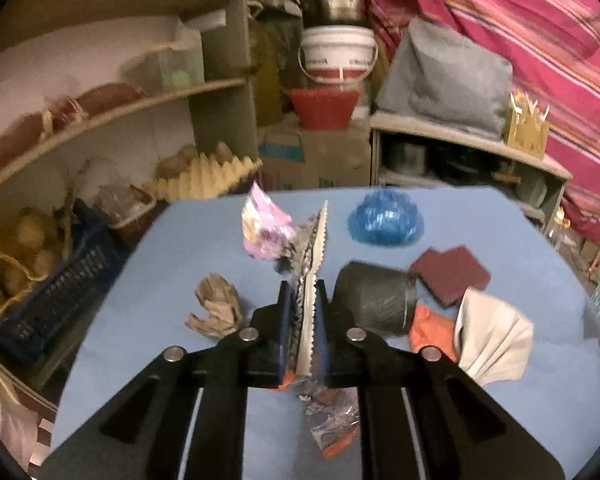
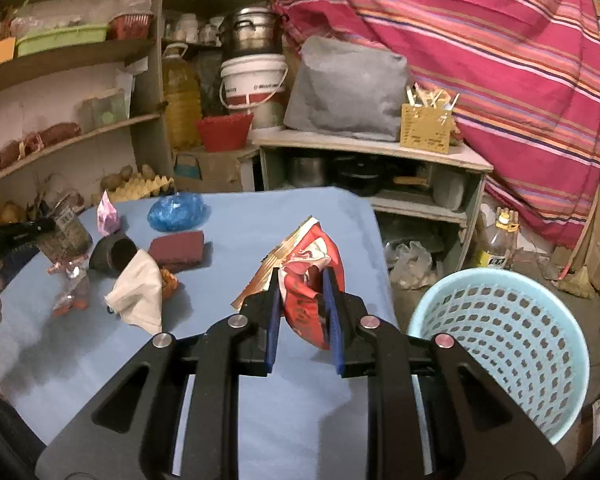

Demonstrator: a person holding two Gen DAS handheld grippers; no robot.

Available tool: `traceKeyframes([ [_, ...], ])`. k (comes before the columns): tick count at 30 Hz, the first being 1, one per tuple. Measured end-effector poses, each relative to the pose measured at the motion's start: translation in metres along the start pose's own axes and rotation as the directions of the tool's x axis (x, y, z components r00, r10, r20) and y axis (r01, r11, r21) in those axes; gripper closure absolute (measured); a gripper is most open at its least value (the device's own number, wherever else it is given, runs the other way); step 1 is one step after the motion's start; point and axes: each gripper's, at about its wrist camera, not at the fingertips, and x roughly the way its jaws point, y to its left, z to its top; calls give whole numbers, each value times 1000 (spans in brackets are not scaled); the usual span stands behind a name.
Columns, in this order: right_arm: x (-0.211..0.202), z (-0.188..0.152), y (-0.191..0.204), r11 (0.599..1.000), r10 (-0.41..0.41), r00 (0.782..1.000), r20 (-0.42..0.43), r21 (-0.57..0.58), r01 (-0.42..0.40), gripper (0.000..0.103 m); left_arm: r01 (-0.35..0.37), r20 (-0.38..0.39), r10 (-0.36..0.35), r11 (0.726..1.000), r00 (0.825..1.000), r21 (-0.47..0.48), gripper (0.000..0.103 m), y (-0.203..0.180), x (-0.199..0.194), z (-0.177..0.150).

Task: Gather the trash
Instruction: 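Carry the chip bag with the right gripper over the light-blue basket while the left gripper grasps the printed packet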

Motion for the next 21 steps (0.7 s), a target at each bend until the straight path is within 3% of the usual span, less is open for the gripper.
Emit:
traceKeyframes([
  [7, -26, 6, -45, 997, -71, 997, 43, 13, 71, 82, 77, 102, -75, 997, 992, -15, 92, -34, -48, 17],
  [16, -61, 0, -135, 977, -153, 987, 56, 159, 143, 82, 219, 145, -224, 974, 964, 54, 92, -123, -73, 30],
  [21, -66, -13, -161, 966, -179, 983, 31, 193, 170, 82, 277, 151, -286, 958, 946, 78, 92, -160, -73, 46],
])
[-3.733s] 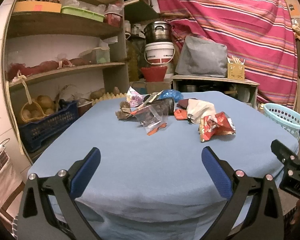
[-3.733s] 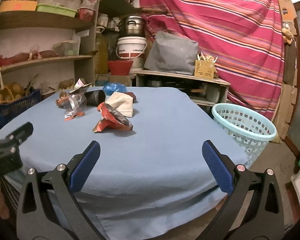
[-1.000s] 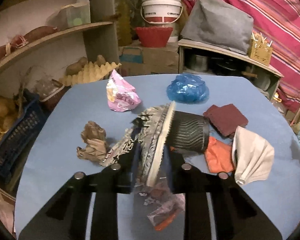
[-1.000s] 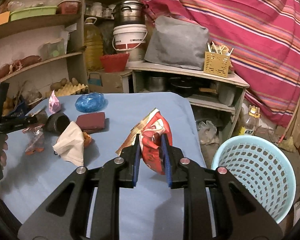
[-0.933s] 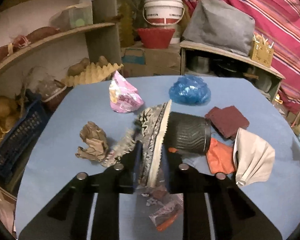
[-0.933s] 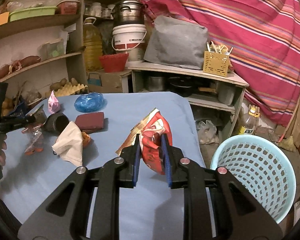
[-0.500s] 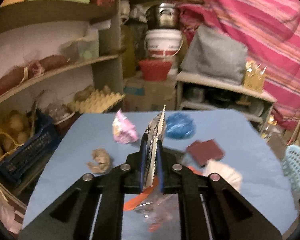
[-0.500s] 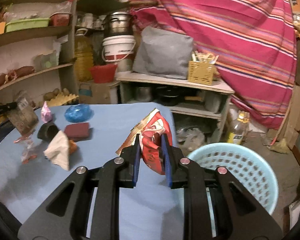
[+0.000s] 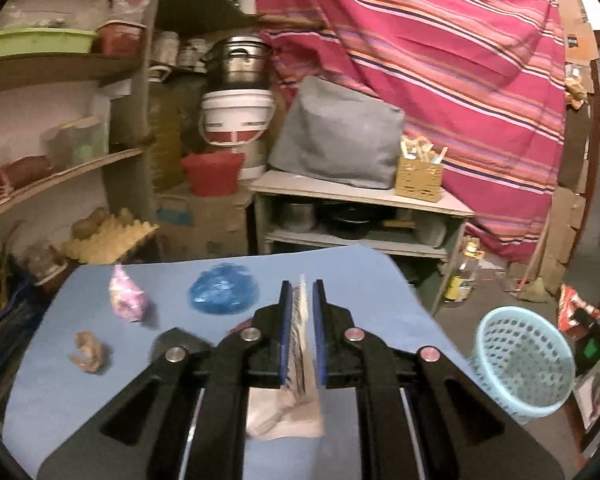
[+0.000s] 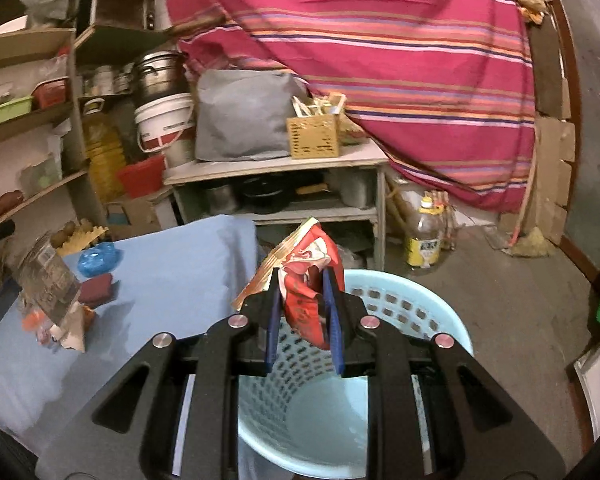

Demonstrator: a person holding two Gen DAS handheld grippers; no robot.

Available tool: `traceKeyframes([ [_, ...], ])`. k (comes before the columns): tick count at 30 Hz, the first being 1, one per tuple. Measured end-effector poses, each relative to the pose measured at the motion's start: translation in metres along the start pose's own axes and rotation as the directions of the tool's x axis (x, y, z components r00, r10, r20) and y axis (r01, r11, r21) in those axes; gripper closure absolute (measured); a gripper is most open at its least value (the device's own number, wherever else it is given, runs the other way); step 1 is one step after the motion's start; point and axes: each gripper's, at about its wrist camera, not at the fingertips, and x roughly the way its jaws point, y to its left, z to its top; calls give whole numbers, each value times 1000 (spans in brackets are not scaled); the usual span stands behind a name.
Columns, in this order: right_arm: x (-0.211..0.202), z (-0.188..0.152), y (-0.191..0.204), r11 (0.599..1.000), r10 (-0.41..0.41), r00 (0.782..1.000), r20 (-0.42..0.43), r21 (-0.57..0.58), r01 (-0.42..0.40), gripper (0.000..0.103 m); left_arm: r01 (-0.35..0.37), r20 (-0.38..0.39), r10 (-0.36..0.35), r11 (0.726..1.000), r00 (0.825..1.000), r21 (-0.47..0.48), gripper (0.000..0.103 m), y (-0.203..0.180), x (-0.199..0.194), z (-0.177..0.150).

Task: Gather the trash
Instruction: 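Carry the chip bag with the right gripper over the light-blue basket while the left gripper grasps the printed packet, then open the right gripper to drop the chip bag while the left gripper drops the printed packet into the basket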

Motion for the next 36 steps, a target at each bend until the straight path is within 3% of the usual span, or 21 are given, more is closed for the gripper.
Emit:
traceKeyframes([
  [10, 5, -4, -27, 999, -46, 998, -31, 2, 46, 82, 120, -9, -120, 992, 993, 31, 98, -76, 23, 0],
  [15, 11, -8, -34, 999, -41, 998, -55, 32, 42, 82, 86, -26, -85, 995, 996, 54, 98, -69, 35, 2],
  [18, 16, -8, -30, 999, -38, 997, -67, 31, 40, 82, 44, -97, -39, 998, 995, 54, 97, -52, 55, -14],
  [22, 23, -9, -24, 999, -25, 996, -83, 34, 28, 82, 47, -221, -44, 999, 974, 7, 97, -37, 86, -43],
  [23, 25, -9, -24, 999, -23, 996, -86, 34, 26, 82, 57, -253, -58, 998, 966, -13, 93, -37, 95, -51],
  [25, 29, -9, -21, 999, -20, 995, -94, 31, 23, 82, 56, -284, -59, 998, 957, -19, 68, -43, 104, -60],
  [26, 31, -10, -21, 999, -19, 995, -98, 29, 22, 82, 43, -287, -44, 999, 957, -12, 39, -47, 107, -63],
  [27, 33, -11, -20, 999, -19, 994, -104, 29, 22, 82, 26, -274, -22, 1000, 961, 9, 29, -53, 109, -66],
  [31, 39, -12, -21, 999, -14, 993, -120, 38, 19, 82, 21, -316, -8, 999, 949, 39, 29, -65, 128, -76],
  [36, 44, -10, -17, 999, -3, 992, -124, 39, 8, 82, -14, -404, 54, 995, 913, 101, 29, -75, 163, -96],
])
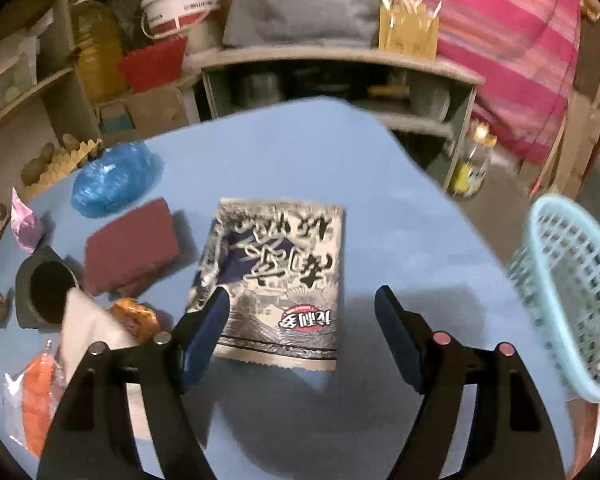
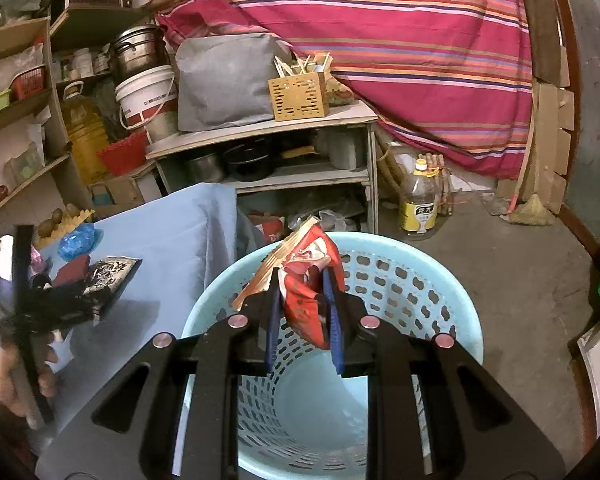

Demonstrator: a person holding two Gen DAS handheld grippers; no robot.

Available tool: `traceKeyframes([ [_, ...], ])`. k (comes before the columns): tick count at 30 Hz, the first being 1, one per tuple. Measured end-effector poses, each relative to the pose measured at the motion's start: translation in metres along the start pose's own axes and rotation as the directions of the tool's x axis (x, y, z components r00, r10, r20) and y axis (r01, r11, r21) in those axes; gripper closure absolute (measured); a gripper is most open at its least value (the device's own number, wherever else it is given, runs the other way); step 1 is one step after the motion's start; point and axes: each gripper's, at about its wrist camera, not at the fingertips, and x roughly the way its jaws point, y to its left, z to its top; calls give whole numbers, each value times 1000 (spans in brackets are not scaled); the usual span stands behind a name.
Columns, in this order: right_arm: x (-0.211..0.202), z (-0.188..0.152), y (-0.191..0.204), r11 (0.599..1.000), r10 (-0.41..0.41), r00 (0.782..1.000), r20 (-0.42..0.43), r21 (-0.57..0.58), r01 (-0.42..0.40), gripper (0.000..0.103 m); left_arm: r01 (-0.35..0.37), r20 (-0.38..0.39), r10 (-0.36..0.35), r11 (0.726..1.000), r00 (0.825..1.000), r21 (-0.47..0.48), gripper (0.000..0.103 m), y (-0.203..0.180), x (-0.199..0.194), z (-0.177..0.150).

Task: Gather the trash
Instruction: 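Open the right gripper to drop the chip bag while the left gripper drops the printed packet into the basket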

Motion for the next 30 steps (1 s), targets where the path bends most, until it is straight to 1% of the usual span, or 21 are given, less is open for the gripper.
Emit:
traceKeyframes([
  [2, 2, 0, 0, 1000, 2, 1000, -1, -3, -2, 82, 5, -38, -6, 1000, 999, -10, 29, 1, 13, -1],
  [3, 2, 0, 0, 1000, 2, 1000, -4, -4, -2, 82, 20, -57, -22, 1000, 998, -24, 30, 5, 19, 0],
  [4, 3, 0, -2, 1000, 2, 1000, -6, -4, -2, 82, 32, -58, -34, 999, 998, -35, 31, 7, 20, 0],
  [5, 4, -1, -3, 1000, 1, 1000, -9, -4, -1, 82, 39, -57, -41, 998, 998, -44, 37, 9, 21, 1],
  [6, 5, -2, -4, 1000, 1, 1000, -12, -2, -1, 82, 38, -56, -40, 998, 998, -43, 48, 12, 21, 2],
  [7, 5, -2, -6, 1000, 0, 1000, -13, 3, 0, 82, 40, -55, -42, 998, 998, -40, 53, 14, 21, 4],
  [8, 5, -2, -7, 1000, 1, 1000, -14, 7, -1, 82, 59, -57, -61, 998, 996, -37, 60, 15, 21, 5],
  [9, 6, -2, -9, 1000, 1, 1000, -14, 12, -1, 82, 64, -59, -66, 997, 996, -35, 65, 15, 21, 6],
  [10, 6, -2, -10, 1000, 1, 1000, -13, 16, -1, 82, 66, -60, -68, 997, 996, -34, 65, 16, 21, 7],
  [11, 6, -2, -10, 1000, 2, 1000, -12, 17, -1, 82, 73, -61, -75, 997, 995, -32, 72, 16, 21, 8],
  [12, 5, -1, -10, 1000, 1, 1000, -10, 18, -1, 82, 97, -60, -99, 995, 993, -24, 80, 15, 20, 9],
  [13, 5, -2, -10, 1000, 2, 1000, -9, 18, -2, 82, 104, -59, -105, 994, 993, -20, 84, 13, 20, 9],
  [14, 4, -2, -10, 1000, 4, 1000, -8, 19, -3, 82, 105, -55, -106, 994, 993, -16, 93, 12, 18, 10],
  [17, 1, -2, -11, 1000, 1, 1000, 0, 15, -1, 82, 99, -18, -99, 995, 995, -21, 96, 11, 4, 11],
  [20, -2, -3, -17, 1000, -3, 1000, 5, 29, 3, 82, 123, 17, -122, 992, 992, -37, 97, 10, -12, 14],
  [23, -5, -3, -25, 999, -5, 1000, 10, 50, 4, 82, 149, 68, -146, 988, 987, -35, 97, 5, -36, 20],
  [25, -9, -2, -29, 999, -14, 1000, 17, 53, 13, 82, 182, 104, -179, 983, 978, -25, 97, -6, -57, 24],
  [27, -15, -1, -35, 998, -20, 999, 31, 60, 18, 82, 199, 142, -197, 980, 970, -4, 97, -18, -72, 27],
  [28, -17, -1, -37, 998, -20, 999, 35, 67, 18, 82, 214, 165, -213, 977, 963, 9, 97, -27, -82, 29],
  [29, -19, -1, -40, 997, -21, 999, 40, 75, 18, 82, 227, 172, -226, 974, 959, 13, 97, -31, -86, 31],
  [30, -21, -1, -43, 997, -24, 999, 41, 79, 21, 82, 258, 180, -257, 966, 950, 19, 97, -40, -93, 33],
])
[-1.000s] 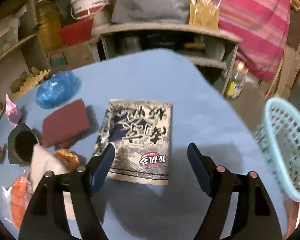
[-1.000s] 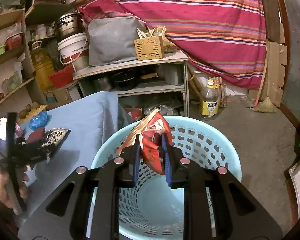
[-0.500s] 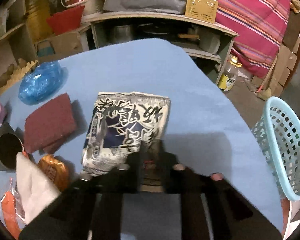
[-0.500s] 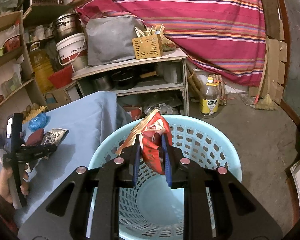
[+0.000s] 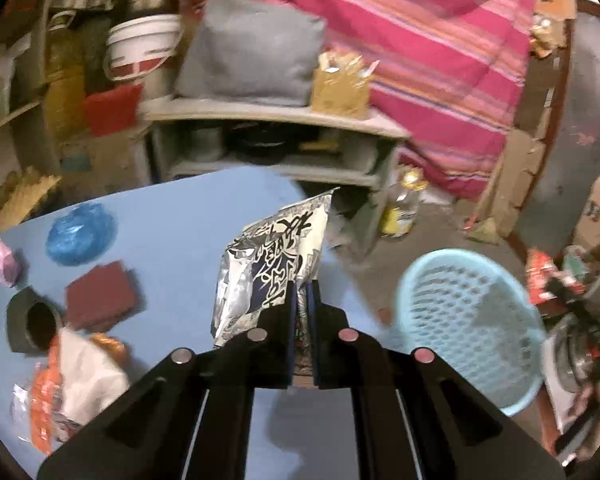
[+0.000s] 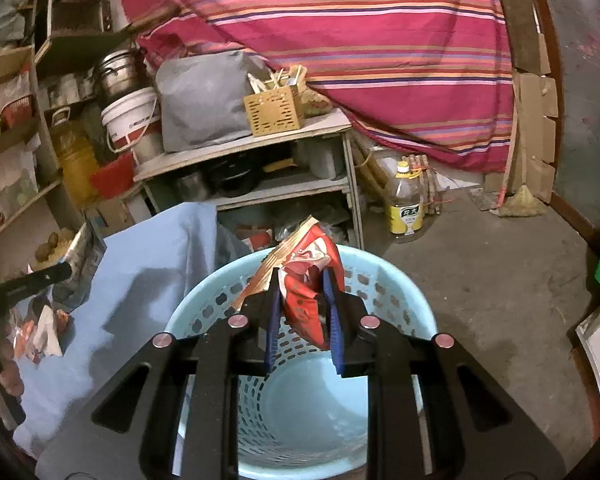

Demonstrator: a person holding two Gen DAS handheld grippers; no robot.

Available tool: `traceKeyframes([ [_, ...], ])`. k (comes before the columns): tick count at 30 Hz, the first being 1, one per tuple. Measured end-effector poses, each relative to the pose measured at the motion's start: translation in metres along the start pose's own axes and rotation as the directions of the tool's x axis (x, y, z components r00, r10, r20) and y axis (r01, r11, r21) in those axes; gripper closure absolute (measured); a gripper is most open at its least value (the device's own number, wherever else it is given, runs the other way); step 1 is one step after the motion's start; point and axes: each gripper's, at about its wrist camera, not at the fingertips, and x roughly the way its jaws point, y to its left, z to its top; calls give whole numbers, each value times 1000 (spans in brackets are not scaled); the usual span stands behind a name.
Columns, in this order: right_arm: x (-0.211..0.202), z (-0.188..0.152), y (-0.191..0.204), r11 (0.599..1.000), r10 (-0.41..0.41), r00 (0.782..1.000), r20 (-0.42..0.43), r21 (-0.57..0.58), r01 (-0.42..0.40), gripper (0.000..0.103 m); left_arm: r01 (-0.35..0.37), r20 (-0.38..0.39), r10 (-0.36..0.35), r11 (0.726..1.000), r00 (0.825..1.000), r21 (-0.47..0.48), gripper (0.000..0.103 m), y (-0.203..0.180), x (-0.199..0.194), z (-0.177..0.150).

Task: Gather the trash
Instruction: 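Open the right gripper to drop the chip bag while the left gripper drops the printed packet into the basket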

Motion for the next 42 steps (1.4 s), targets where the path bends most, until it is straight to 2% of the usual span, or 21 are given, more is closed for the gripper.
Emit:
traceKeyframes([
  [3, -4, 0, -7, 1000, -15, 1000, 3, 3, 15, 82, 97, 4, -97, 995, 995, 17, 97, -35, -6, 5],
  [6, -8, 0, -15, 999, -41, 999, 11, 2, 41, 82, 194, -16, -194, 981, 981, 10, 97, -66, 0, 8],
  [8, -11, 0, -23, 999, -46, 999, 16, 22, 45, 82, 229, -32, -228, 973, 973, 26, 97, -91, 11, 8],
  [14, -12, -3, -31, 997, -68, 998, 11, 29, 67, 82, 302, -123, -296, 953, 947, 30, 97, -126, 58, 0],
  [19, -7, -2, -30, 997, -79, 997, 0, 22, 79, 82, 300, -186, -290, 954, 939, 26, 95, -136, 91, -5],
  [25, -1, 0, -37, 995, -76, 997, -13, 60, 77, 82, 237, -218, -216, 969, 952, 72, 95, -138, 108, -9],
  [26, 1, -1, -37, 995, -77, 997, -19, 59, 78, 82, 225, -221, -203, 971, 954, 76, 91, -135, 109, -12],
  [28, 4, -1, -36, 995, -78, 997, -28, 55, 79, 82, 206, -229, -184, 976, 956, 76, 71, -129, 107, -15],
  [29, 6, -2, -34, 996, -76, 997, -35, 53, 78, 82, 183, -225, -162, 980, 961, 76, 47, -126, 108, -18],
  [30, 8, -2, -33, 996, -74, 996, -40, 51, 76, 82, 159, -206, -140, 984, 969, 79, 38, -123, 105, -18],
  [35, 15, -3, -27, 997, -68, 996, -61, 31, 70, 82, 116, -186, -98, 989, 978, 92, 38, -110, 96, -21],
  [38, 19, -4, -24, 997, -61, 996, -71, 31, 63, 82, 36, -121, -20, 991, 992, 129, 30, -99, 80, -19],
  [42, 32, -5, -10, 999, -40, 994, -103, 14, 41, 79, -2, -91, 14, 991, 996, 134, 24, -83, 68, -18],
])
